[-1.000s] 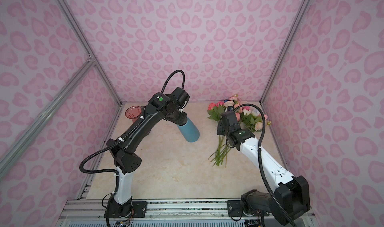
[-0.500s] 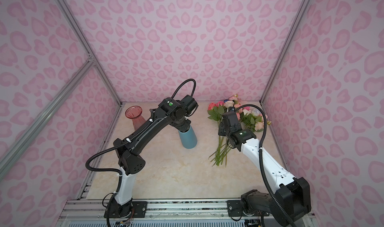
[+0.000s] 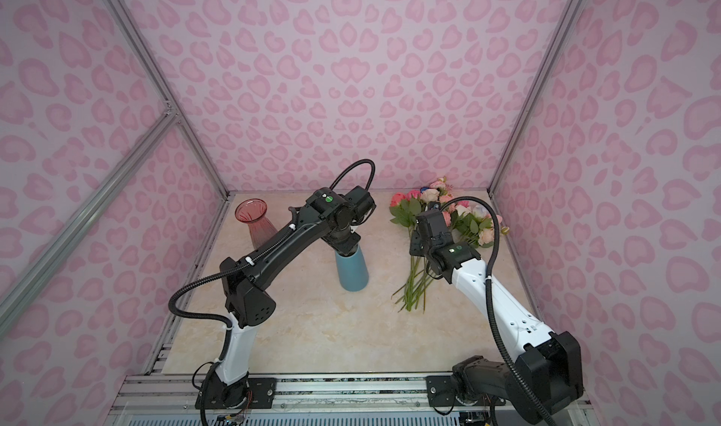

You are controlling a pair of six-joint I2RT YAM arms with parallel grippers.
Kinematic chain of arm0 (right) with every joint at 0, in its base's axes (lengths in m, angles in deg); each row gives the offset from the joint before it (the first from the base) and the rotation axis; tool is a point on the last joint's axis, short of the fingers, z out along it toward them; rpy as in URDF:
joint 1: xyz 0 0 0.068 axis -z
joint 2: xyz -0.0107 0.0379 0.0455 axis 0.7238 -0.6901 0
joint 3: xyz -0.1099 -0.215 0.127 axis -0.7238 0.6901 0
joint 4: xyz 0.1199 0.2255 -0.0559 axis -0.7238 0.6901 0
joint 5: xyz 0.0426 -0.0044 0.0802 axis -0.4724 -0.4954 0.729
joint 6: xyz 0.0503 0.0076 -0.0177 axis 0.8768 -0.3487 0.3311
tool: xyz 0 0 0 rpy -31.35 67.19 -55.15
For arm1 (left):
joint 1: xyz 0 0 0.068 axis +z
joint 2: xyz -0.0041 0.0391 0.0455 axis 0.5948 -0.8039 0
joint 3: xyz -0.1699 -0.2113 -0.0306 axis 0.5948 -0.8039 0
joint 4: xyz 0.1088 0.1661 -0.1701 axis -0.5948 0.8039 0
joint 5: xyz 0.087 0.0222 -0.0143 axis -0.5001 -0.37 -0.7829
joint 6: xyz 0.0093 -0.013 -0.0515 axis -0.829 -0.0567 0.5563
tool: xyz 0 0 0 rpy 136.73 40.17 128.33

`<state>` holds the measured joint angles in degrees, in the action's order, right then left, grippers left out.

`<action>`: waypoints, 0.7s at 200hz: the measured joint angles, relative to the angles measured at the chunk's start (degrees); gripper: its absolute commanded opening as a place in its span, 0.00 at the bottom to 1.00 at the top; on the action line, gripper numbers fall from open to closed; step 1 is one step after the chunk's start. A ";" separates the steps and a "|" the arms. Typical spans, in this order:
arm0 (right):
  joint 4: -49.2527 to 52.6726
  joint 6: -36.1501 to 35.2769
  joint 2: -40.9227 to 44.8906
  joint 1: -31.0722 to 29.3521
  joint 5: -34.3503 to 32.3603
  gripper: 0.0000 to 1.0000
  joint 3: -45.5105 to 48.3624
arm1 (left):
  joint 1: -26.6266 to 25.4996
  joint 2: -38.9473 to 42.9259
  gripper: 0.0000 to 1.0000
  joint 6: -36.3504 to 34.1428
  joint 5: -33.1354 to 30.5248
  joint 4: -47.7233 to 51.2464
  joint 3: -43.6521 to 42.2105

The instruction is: Arrange the flowers into the vase

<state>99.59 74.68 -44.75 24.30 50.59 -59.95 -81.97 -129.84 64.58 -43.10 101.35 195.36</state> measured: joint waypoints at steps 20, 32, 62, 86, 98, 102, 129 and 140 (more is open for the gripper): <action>0.00 0.00 -0.20 0.00 0.04 0.53 0.00 | -0.02 -0.33 0.21 -0.17 -0.02 0.00 0.24; 0.04 0.00 -0.35 0.00 0.13 0.53 -0.13 | -0.02 -0.50 0.34 -0.52 0.09 -0.24 0.28; 0.04 0.02 -0.66 0.00 0.46 0.53 -0.72 | 0.00 -1.09 0.60 -0.55 0.17 -1.49 0.37; 0.17 0.02 -1.18 0.00 1.11 0.53 -1.90 | 0.07 -1.11 0.65 -1.18 -0.35 -2.21 1.51; 0.20 0.00 -1.29 -0.02 1.11 0.53 -2.62 | 0.04 -1.07 0.66 -1.20 -1.11 -2.51 3.08; 0.20 0.00 -1.29 -0.02 1.11 0.53 -2.86 | 0.04 -0.98 0.67 -1.20 -1.38 -2.71 3.43; 0.44 -0.04 -1.40 -0.07 1.11 0.53 -4.00 | 0.26 -0.11 0.67 -1.42 -2.08 -3.13 3.93; 0.83 -0.07 -1.42 -0.07 1.11 0.53 -4.42 | 0.52 0.74 0.67 -1.42 -2.27 -3.21 4.31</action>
<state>100.43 74.61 -46.17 24.24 51.71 -64.37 -81.45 -129.10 63.16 -45.37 98.14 199.67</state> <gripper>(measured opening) 0.529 0.675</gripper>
